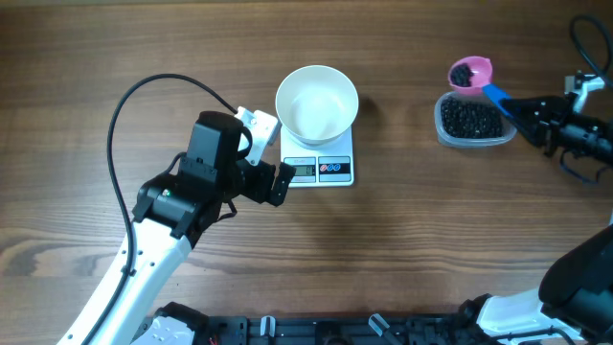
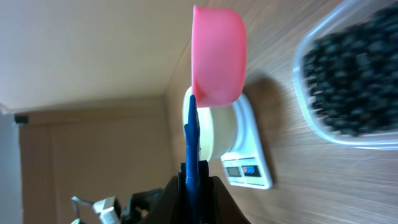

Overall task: Scoop item into bowl and weigh 150g on scale
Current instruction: 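Lift the filled scoop with the right gripper over the white bowl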

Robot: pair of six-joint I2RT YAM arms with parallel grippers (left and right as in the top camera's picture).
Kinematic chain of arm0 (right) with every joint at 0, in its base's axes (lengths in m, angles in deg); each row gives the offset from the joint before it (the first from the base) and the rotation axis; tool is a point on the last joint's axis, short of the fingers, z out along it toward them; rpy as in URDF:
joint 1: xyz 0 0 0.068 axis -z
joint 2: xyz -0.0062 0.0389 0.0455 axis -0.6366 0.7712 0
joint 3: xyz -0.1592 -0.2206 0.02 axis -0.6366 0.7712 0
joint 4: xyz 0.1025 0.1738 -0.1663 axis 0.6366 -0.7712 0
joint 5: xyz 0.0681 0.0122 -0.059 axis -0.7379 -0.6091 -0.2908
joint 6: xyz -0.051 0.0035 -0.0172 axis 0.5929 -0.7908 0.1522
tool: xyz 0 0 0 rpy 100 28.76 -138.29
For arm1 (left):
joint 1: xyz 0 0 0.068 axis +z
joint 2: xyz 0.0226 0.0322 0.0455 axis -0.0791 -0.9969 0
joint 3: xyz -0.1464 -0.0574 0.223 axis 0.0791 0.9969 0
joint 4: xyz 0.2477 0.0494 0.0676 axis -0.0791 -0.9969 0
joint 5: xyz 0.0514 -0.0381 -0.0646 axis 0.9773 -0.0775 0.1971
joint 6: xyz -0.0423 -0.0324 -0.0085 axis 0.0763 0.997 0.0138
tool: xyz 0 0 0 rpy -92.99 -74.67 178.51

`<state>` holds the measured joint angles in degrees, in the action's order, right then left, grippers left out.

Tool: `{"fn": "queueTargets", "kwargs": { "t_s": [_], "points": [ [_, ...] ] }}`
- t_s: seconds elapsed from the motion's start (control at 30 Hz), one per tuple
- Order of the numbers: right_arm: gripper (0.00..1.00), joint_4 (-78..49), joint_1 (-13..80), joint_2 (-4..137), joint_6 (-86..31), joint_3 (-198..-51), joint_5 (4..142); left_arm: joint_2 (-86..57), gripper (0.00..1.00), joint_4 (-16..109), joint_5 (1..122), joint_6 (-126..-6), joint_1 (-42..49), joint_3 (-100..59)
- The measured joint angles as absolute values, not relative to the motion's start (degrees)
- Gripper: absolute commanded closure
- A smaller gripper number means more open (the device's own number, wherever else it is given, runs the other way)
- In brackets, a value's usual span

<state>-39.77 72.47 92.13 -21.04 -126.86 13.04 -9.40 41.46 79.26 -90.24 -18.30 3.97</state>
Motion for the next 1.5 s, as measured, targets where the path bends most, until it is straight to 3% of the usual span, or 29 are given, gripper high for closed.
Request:
{"fn": "queueTargets", "kwargs": {
  "t_s": [0.27,0.5,0.87,1.5],
  "points": [
    [0.96,-36.2,63.1,92.1,-23.2,-126.9,11.5,-9.4,0.00,41.5,79.3,-90.2,-18.3,4.0],
    [0.96,-25.1,52.6,92.2,-28.5,-126.8,10.8,-9.4,0.00,41.5,79.3,-90.2,-18.3,4.0],
    [0.96,-9.8,43.7,92.2,-30.2,-126.8,10.6,-9.4,0.00,41.5,79.3,-90.2,-18.3,4.0],
    [0.96,-11.9,33.2,92.2,-23.7,-126.8,27.0,-9.4,0.00,41.5,79.3,-90.2,-18.3,4.0]
  ]
}}
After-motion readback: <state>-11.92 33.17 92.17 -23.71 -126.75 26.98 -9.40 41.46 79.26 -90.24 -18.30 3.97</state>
